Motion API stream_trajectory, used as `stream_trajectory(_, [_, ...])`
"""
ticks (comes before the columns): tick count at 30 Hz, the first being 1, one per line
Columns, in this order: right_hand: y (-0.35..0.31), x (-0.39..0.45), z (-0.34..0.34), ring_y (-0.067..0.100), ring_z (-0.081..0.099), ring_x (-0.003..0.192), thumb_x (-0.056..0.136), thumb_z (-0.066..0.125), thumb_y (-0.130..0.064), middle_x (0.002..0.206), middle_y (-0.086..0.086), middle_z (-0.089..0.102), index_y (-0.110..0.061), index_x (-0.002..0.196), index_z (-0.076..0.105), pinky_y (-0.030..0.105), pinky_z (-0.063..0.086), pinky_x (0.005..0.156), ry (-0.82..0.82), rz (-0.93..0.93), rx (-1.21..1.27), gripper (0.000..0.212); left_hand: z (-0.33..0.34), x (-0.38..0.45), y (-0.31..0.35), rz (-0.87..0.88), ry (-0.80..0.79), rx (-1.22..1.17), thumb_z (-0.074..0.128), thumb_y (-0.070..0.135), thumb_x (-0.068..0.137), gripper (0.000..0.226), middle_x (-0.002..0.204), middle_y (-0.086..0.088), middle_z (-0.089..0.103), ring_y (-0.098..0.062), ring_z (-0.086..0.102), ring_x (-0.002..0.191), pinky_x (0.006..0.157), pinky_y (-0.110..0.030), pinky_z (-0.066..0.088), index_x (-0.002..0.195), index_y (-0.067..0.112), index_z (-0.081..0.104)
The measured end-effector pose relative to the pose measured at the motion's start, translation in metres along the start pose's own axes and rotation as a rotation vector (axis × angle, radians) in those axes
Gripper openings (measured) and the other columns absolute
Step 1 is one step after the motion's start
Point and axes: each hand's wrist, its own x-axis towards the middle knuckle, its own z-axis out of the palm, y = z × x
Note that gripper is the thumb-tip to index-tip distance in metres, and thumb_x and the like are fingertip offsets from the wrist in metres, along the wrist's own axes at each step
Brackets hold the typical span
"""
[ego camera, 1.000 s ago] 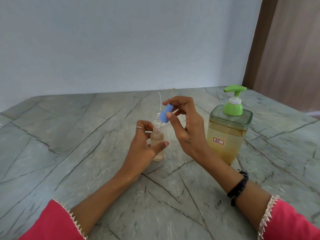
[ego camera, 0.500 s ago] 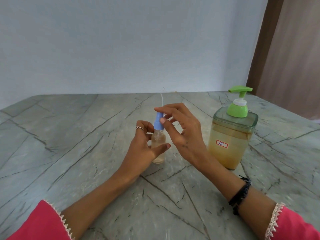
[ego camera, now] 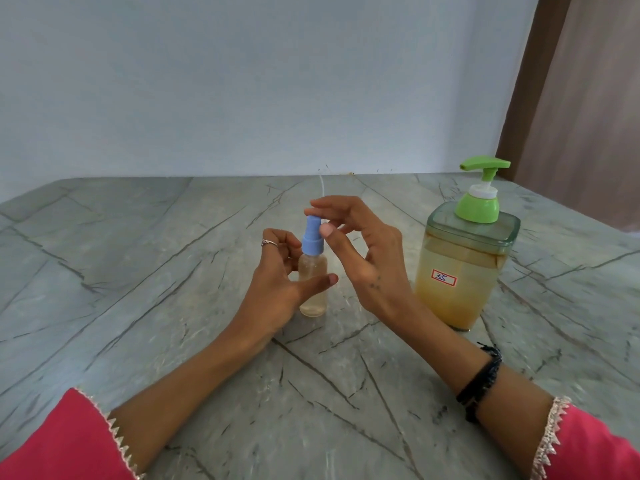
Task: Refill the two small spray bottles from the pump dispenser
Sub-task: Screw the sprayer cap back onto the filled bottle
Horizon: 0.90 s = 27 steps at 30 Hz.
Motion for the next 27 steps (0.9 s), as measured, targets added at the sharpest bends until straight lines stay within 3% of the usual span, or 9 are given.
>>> stream_trajectory(9, [-0.002, 0.002, -0.003, 0.009, 0.066, 0.09, 0.09, 0.058, -0.01, 0.099, -0.01, 0.07, -0.022, 0.108, 0.059, 0.021, 0.05, 0.079, 0.017, 0.024, 0.031, 0.022, 0.001, 0.0, 0.002, 0.01, 0.025, 0.053, 0.079, 0.019, 0.07, 0.05, 0.109, -0.012, 0.056, -0.025, 0.058, 0.1, 0.078, -0.022, 0.047, 0.092, 0.029, 0.035])
stream_trajectory(18, [0.004, 0.004, 0.0, -0.004, 0.051, 0.073, 0.091, 0.058, -0.018, 0.096, -0.01, 0.062, -0.013, 0.109, 0.07, 0.009, 0.04, 0.067, -0.052, 0.037, -0.079, 0.023, -0.001, 0.0, 0.002, 0.019, 0.014, 0.019, 0.079, 0.014, 0.07, 0.053, 0.11, -0.013, 0.057, -0.024, 0.06, 0.1, 0.083, -0.024, 0.048, 0.094, 0.028, 0.035])
stream_trajectory(21, [0.003, 0.004, 0.0, -0.001, 0.05, 0.068, 0.089, 0.062, -0.023, 0.095, -0.009, 0.063, -0.017, 0.106, 0.07, 0.011, 0.042, 0.065, -0.05, 0.065, -0.089, 0.02, -0.001, 0.001, 0.001, 0.016, 0.015, 0.03, 0.079, 0.014, 0.07, 0.053, 0.111, -0.013, 0.058, -0.022, 0.061, 0.099, 0.074, -0.017, 0.047, 0.094, 0.028, 0.035])
stream_trajectory(25, [0.002, 0.004, 0.0, -0.002, 0.05, 0.072, 0.087, 0.064, -0.03, 0.091, -0.015, 0.056, -0.023, 0.103, 0.067, 0.009, 0.041, 0.065, -0.048, 0.057, -0.085, 0.017, 0.0, 0.001, 0.002, 0.018, 0.016, 0.018, 0.079, 0.015, 0.069, 0.053, 0.109, -0.008, 0.059, -0.007, 0.061, 0.09, 0.065, -0.006, 0.046, 0.095, 0.028, 0.035])
stream_trajectory(27, [0.001, 0.002, -0.001, 0.0, 0.051, 0.075, 0.085, 0.058, -0.037, 0.097, -0.015, 0.055, -0.031, 0.103, 0.062, 0.009, 0.041, 0.067, -0.07, 0.041, -0.087, 0.019, -0.001, 0.001, 0.002, 0.018, 0.008, 0.0, 0.079, 0.014, 0.07, 0.051, 0.111, -0.009, 0.06, -0.011, 0.061, 0.094, 0.068, -0.01, 0.047, 0.094, 0.028, 0.035])
